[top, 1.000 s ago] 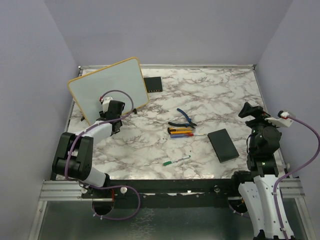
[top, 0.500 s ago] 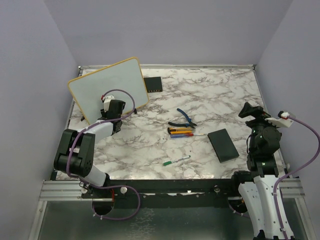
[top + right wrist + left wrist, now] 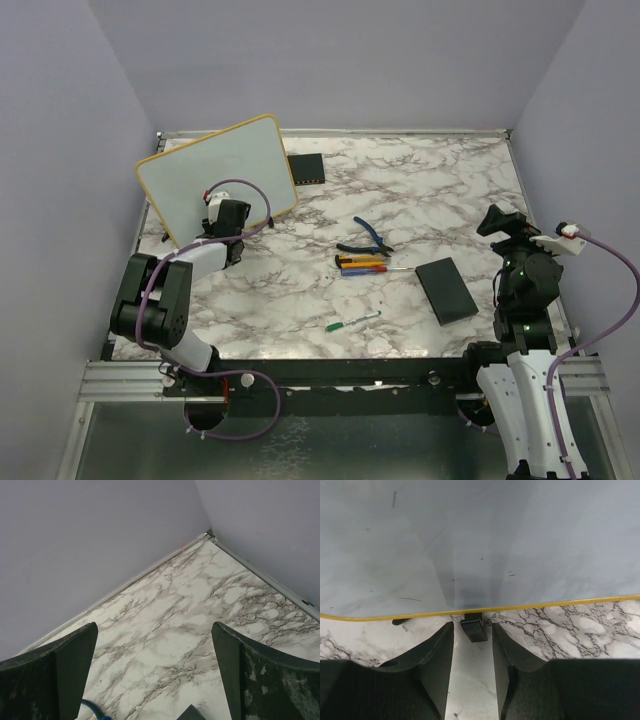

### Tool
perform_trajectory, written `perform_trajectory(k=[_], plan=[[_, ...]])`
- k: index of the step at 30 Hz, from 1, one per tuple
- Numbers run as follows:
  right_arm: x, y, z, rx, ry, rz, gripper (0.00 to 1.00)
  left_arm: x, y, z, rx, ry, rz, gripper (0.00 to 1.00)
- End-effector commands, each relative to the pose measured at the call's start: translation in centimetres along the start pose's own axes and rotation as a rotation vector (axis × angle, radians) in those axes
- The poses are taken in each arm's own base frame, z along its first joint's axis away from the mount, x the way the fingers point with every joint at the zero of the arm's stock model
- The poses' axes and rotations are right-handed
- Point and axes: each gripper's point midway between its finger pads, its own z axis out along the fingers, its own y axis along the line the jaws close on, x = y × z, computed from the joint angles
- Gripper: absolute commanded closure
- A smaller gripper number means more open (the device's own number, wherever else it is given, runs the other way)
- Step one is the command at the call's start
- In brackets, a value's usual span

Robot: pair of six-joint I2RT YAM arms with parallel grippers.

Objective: Write a sentence on the whiteboard
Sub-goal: Move the whiteboard to the center of the board.

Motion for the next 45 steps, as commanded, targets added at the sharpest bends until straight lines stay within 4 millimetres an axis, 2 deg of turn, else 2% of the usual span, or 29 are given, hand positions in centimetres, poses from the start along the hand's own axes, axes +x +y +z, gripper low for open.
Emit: perform_trajectory(k=[1,5,16,22,31,41,45], plan=[[0.5,-0.4,-0.1,0.013,0.007,0.000,0.00,-0.8,-0.6,0.6,0.023,-0.005,-0.020,0.63],[0.6,-0.4,0.0,0.013,0.009,0.000,0.00,-0.8,-0.6,0.7,0.027,0.001,-0.022,0.69],[0.6,-0.5,0.0,0.015,0.012,-0.001,0.00,-0.5,-1.0,0.6,0.041,0.011,-0.022,1.00],[0.6,-0.5,0.0,0.015,0.012,0.001,0.00,-0.4,-1.7,-0.5,0.054,0.005,-0.019,1.00],[0.7,-0.4,0.0,0.011,0.015,0.003,0.00,0.1,-4.0,-2.8,0.092,-0.013,-0.032,1.00],[0.7,-0.4,-0.1,0.011,0.017,0.002,0.00,2.0,-5.5,-3.9,0.113,0.012,-0.066,1.00],[0.7,-0.4,-0.1,0.010,0.017,0.003,0.00,3.5,-6.3,-4.6,0.126,0.018,-0.066,1.00]])
